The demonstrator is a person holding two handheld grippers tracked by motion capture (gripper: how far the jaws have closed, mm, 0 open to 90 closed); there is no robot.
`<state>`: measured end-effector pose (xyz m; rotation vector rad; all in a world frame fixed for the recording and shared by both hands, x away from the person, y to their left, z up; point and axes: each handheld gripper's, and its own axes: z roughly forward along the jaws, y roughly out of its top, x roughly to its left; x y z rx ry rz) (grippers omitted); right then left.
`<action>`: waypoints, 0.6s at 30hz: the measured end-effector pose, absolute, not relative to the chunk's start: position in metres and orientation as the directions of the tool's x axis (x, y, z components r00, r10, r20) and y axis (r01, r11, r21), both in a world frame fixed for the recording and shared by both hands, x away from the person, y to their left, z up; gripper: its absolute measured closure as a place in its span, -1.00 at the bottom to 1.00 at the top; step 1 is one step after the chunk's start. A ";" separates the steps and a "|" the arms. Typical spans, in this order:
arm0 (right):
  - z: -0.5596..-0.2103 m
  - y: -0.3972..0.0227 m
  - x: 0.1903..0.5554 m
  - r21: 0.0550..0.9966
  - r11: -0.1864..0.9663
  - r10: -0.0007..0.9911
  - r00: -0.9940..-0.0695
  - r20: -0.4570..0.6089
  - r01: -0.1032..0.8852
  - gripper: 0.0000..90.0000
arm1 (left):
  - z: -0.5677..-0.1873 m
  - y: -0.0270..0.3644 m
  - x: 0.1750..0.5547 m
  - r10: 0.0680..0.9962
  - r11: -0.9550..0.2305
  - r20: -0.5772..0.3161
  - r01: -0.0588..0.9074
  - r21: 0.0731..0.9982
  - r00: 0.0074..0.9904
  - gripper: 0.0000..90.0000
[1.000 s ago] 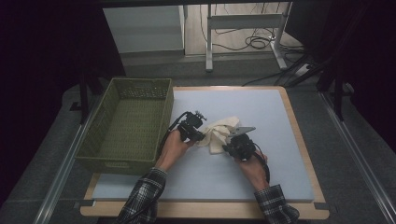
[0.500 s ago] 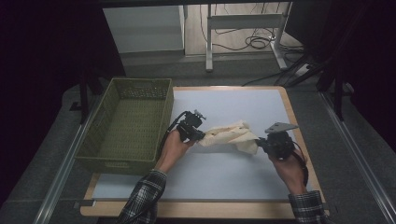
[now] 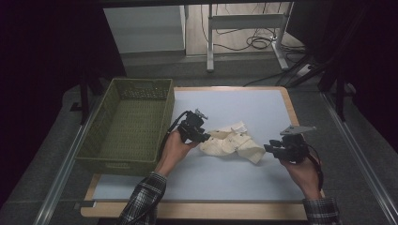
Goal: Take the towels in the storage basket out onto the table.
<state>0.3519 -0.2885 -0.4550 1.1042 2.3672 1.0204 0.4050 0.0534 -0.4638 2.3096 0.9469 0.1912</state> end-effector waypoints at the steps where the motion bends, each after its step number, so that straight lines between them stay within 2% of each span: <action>1: -0.453 -0.289 0.354 0.728 0.441 0.768 -0.640 -0.003 0.525 0.44 | -0.464 0.052 0.404 0.667 -0.547 -0.106 0.581 0.603 0.737 0.35; 5: -0.454 -0.287 0.365 0.722 0.440 0.767 -0.642 0.007 0.534 0.43 | -0.472 0.042 0.405 0.637 -0.563 -0.137 0.579 0.589 0.758 0.22; 10: -0.471 -0.279 0.387 0.707 0.432 0.753 -0.655 0.059 0.560 0.36 | -0.489 0.033 0.409 0.647 -0.584 -0.110 0.584 0.564 0.754 -0.04; 12: -0.480 -0.273 0.394 0.699 0.437 0.734 -0.674 0.087 0.566 0.32 | -0.496 0.031 0.410 0.648 -0.595 -0.108 0.590 0.547 0.754 -0.04; 14: -0.489 -0.266 0.396 0.687 0.451 0.719 -0.688 0.098 0.569 0.29 | -0.503 0.031 0.409 0.640 -0.610 -0.102 0.584 0.536 0.762 0.03; 16: -0.496 -0.259 0.396 0.681 0.467 0.703 -0.704 0.101 0.564 0.29 | -0.508 0.031 0.408 0.634 -0.623 -0.095 0.580 0.525 0.767 0.26; 17: -0.499 -0.256 0.396 0.679 0.474 0.696 -0.711 0.101 0.561 0.34 | -0.510 0.031 0.407 0.634 -0.624 -0.096 0.581 0.522 0.767 0.40; 18: -0.501 -0.253 0.395 0.675 0.484 0.693 -0.715 0.094 0.557 0.50 | -0.510 0.032 0.406 0.632 -0.627 -0.094 0.579 0.522 0.769 0.55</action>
